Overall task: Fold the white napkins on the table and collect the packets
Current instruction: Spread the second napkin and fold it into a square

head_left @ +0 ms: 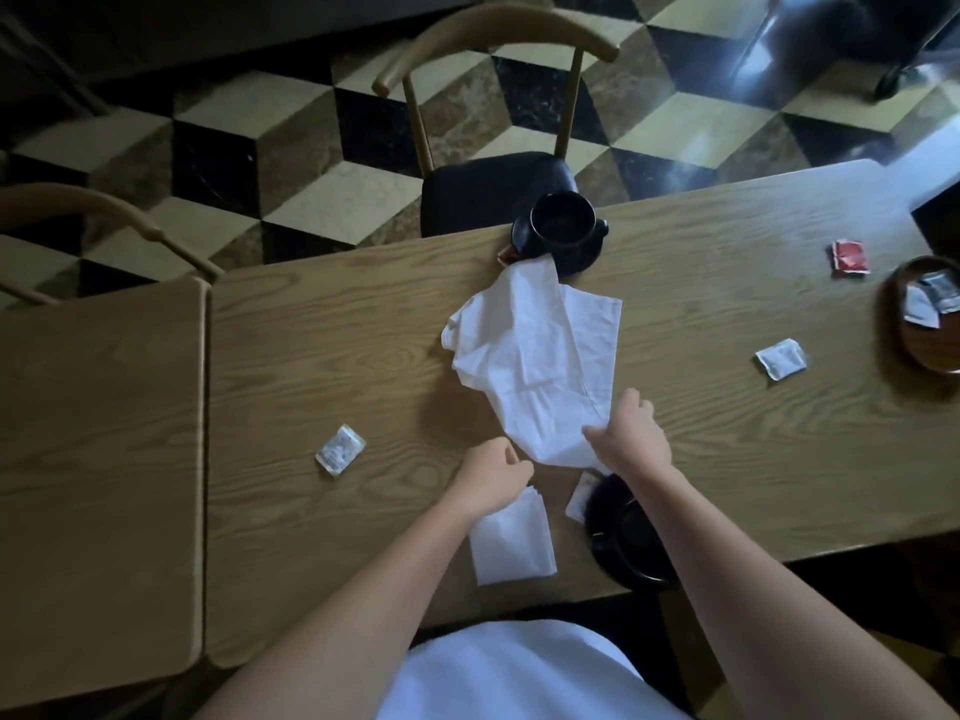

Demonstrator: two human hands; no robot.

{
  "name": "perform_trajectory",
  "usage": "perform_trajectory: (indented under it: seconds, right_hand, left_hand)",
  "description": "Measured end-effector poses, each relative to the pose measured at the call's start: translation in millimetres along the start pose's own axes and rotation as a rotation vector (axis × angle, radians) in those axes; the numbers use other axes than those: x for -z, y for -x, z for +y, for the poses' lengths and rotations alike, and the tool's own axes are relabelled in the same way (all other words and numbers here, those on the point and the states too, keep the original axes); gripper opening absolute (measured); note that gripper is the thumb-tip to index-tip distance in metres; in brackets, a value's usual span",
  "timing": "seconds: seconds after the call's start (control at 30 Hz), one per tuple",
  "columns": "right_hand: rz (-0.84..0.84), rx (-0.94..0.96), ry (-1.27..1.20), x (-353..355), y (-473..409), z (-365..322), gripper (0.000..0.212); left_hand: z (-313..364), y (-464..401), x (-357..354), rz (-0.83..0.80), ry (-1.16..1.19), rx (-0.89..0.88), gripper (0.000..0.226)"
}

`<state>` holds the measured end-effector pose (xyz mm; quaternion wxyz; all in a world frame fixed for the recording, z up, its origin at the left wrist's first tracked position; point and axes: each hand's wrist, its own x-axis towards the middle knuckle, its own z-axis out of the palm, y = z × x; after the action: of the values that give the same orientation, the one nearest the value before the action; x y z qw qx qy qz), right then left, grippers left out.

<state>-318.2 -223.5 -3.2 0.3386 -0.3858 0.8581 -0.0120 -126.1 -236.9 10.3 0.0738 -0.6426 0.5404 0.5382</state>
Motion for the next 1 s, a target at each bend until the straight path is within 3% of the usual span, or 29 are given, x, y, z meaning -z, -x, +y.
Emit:
perform_trajectory:
  seconds: [0.1,0.17,0.3,0.4,0.5,0.57,0.67,0.77,0.9,1.0]
  right_hand:
    - [-0.175,-0.013,-0.106,7.6,-10.1,-1.6,0.027]
    - [-0.144,0.086,-0.139,10.1,-1.2,-12.8,0.017]
    - [-0.067,0.453,0.019,10.9,35.4,-40.8,0.019]
    - [-0.092,0.695,0.116,8.1,67.9,-59.5,0.029]
    - [-0.103,0.884,0.18,0.0,94.2,-71.5,0.025]
    - [-0.072,0.941,0.151,-1.8,105.3,-76.2,0.015]
    - [0.045,0.909,0.115,5.7,107.5,-80.6,0.007]
    - [0.167,0.858,0.069,28.4,108.6,-91.2,0.023]
    - [0.36,0.947,0.03,66.7,132.0,-113.9,0.015]
    - [0.418,0.931,0.054,84.2,156.9,-128.5,0.011]
  left_hand:
    - [32.2,-11.4,-6.5,-0.036,0.318,0.082,0.011]
    - [43.4,-19.2,-6.7,0.01,0.395,0.099,0.017]
    - [58.2,-26.3,11.1,0.182,0.453,0.07,0.046]
    - [65.1,-24.5,31.7,0.129,0.496,0.089,0.069]
    - [63.1,-29.4,51.4,0.22,0.242,0.044,0.042]
    - [59.2,-27.5,72.1,0.327,0.271,0.021,0.031]
    - [46.9,-11.7,116.6,0.415,0.644,-0.007,0.029]
    - [21.7,14.7,165.3,0.489,0.974,-0.052,0.013]
    - [-17.8,63.7,218.5,0.488,1.417,-0.084,0.002]
    - [-43.6,98.0,244.5,0.417,1.658,-0.159,0.02]
